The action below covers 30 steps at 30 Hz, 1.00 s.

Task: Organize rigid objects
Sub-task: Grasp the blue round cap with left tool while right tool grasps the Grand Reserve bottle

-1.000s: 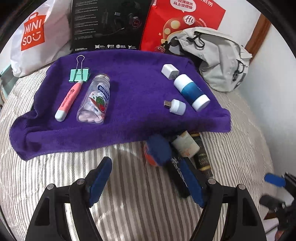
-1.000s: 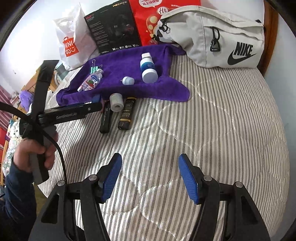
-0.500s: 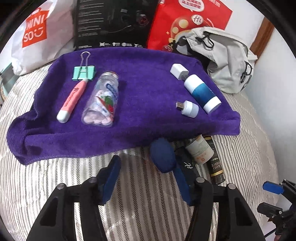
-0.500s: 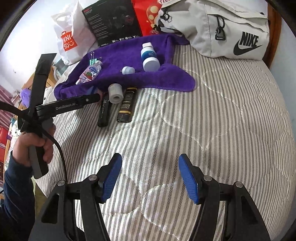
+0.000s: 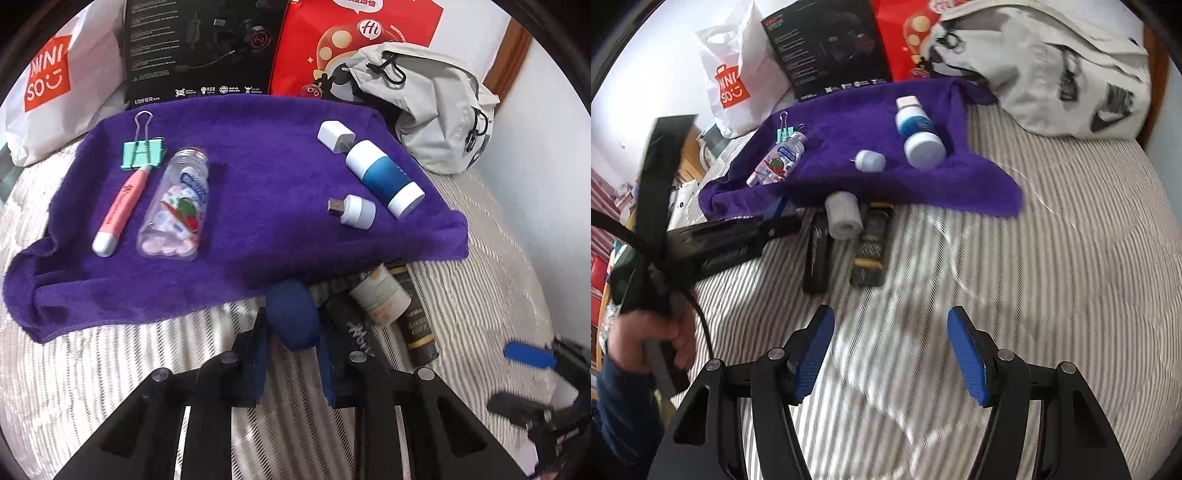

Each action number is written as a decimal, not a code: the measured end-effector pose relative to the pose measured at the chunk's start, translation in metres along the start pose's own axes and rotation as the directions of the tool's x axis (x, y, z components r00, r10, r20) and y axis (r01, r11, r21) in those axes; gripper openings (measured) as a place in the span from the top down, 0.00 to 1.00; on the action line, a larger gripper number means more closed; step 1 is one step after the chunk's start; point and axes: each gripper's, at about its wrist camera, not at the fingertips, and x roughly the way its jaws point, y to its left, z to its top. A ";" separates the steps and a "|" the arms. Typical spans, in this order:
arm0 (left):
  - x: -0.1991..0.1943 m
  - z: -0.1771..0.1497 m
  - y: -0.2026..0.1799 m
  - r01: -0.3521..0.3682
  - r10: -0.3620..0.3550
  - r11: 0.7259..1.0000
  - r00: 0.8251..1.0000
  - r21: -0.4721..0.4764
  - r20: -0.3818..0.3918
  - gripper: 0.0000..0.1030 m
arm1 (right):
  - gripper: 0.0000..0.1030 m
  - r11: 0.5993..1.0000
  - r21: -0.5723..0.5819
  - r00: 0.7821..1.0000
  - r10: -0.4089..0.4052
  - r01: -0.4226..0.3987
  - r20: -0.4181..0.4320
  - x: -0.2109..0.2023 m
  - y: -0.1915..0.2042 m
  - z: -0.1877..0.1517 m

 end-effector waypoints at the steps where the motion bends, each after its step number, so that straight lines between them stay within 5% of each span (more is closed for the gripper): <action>1: -0.003 -0.002 0.002 -0.010 0.010 1.000 1.000 0.007 0.001 0.78 | 0.39 1.000 -0.008 1.000 -0.009 0.009 0.002 0.005 0.003 0.004; 10: -0.017 -0.018 0.027 -0.041 0.041 0.999 0.999 0.016 -0.025 0.78 | 0.40 0.989 -0.107 0.994 -0.105 0.107 0.018 0.052 0.023 0.031; 18: -0.022 -0.021 0.038 -0.048 0.048 0.999 0.999 0.017 -0.023 0.78 | 0.76 0.980 -0.148 0.989 -0.124 0.135 0.083 0.058 0.026 0.027; 30: -0.028 -0.026 0.039 -0.066 0.068 0.996 0.997 0.066 -0.029 0.78 | 0.76 0.979 -0.158 0.991 -0.131 0.132 0.018 0.044 0.013 0.009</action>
